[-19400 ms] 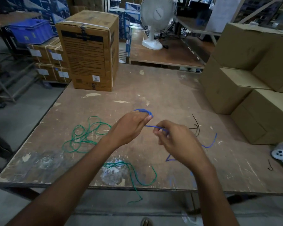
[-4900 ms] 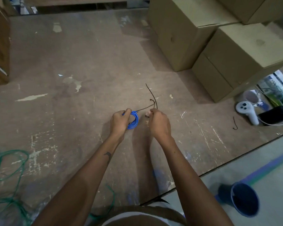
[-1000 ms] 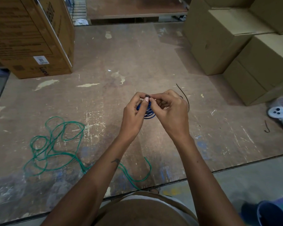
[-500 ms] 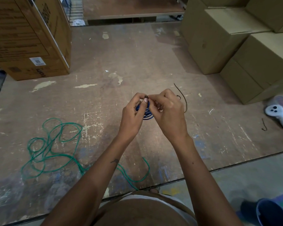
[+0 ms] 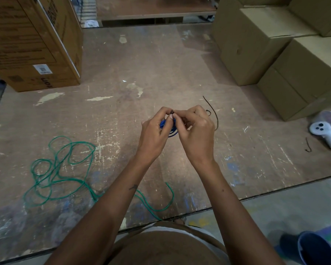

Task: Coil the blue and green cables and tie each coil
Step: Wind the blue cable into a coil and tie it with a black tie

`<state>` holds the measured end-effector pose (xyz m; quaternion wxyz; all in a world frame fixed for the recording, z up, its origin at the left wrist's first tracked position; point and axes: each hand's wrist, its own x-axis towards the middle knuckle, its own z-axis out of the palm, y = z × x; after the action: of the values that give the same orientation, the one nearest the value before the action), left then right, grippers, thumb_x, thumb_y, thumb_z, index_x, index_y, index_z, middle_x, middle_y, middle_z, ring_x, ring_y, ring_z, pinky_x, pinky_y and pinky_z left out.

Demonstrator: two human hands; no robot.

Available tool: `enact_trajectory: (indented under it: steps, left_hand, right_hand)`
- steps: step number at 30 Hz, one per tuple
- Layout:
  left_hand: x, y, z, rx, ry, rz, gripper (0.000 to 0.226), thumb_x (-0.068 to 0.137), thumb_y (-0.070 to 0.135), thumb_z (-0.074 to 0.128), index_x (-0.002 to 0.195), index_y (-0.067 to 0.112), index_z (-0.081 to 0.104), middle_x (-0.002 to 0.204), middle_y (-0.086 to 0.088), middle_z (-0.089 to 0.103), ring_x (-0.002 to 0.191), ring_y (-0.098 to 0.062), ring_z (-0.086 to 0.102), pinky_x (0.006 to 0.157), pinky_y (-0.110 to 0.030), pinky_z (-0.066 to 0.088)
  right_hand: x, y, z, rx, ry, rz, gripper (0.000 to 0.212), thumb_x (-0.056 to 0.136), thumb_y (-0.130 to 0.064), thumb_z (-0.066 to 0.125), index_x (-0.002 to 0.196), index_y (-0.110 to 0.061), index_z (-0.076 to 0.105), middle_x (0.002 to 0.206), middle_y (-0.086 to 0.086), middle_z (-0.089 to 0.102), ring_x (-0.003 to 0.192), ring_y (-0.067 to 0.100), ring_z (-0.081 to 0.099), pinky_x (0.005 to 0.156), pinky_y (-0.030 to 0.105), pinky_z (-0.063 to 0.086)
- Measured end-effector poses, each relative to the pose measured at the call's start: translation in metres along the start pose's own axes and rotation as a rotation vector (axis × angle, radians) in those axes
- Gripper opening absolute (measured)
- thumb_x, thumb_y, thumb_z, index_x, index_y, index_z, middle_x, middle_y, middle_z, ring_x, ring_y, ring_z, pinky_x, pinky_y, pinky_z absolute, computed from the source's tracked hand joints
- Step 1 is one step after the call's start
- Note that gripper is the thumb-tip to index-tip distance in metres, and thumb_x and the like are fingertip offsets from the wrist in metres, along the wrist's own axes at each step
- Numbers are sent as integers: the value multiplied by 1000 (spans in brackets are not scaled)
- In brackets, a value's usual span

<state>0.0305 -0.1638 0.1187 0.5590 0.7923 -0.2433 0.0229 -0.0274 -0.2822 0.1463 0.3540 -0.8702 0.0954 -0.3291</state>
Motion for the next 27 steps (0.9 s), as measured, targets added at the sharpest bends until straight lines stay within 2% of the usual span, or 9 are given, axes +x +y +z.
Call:
enact_trajectory:
  steps: [4,8,13,17,20,24,27]
  left_hand:
    - [1,-3,2,45,23,-14,12,109,31,54,105,26,64,79,5,71,74,-16,70,80,-56,56]
    - [-4,1,7,-64,47,-56,14,109,30,57,106,21,67,87,2,74,80,-20,73,74,-48,58]
    - [-7,-3,3,-156,21,-60,21,112,23,50,109,13,69,98,0,72,94,-19,70,84,-48,56]
    - [-9,0,3,-178,11,-46,22,113,23,49,107,13,67,96,-2,70,93,-25,68,82,-49,55]
    - [-9,-2,2,-164,-26,-24,23,113,23,48,108,12,67,96,-2,70,93,-23,69,82,-49,55]
    - [-9,-1,2,-185,-42,-14,22,113,20,49,107,10,68,96,-3,70,93,-26,68,82,-50,55]
    - [-9,2,3,-233,-11,-27,21,112,15,50,104,9,69,95,10,71,92,-13,69,82,-33,53]
  right_hand:
    - [2,-4,0,81,-4,111,13,96,-16,76,105,-20,84,90,-5,67,79,4,66,71,14,52]
    - [6,-1,-3,191,-20,234,11,91,-19,81,99,-26,85,92,-12,72,81,3,73,75,27,62]
    - [8,6,-5,261,-74,312,7,88,-24,84,95,-25,84,92,-8,77,81,8,77,79,39,65]
    - [10,13,-8,367,-130,349,8,88,-22,85,95,-21,85,96,-3,77,86,16,79,84,46,65]
    - [9,14,-10,404,-149,357,8,87,-18,86,96,-18,85,96,0,77,87,17,79,86,45,65]
    - [11,17,-14,479,-184,393,11,87,-14,86,98,-14,85,95,1,79,88,16,80,83,35,64]
    - [10,17,-20,496,-220,425,18,89,-18,85,107,-17,83,94,-2,82,89,13,80,77,29,61]
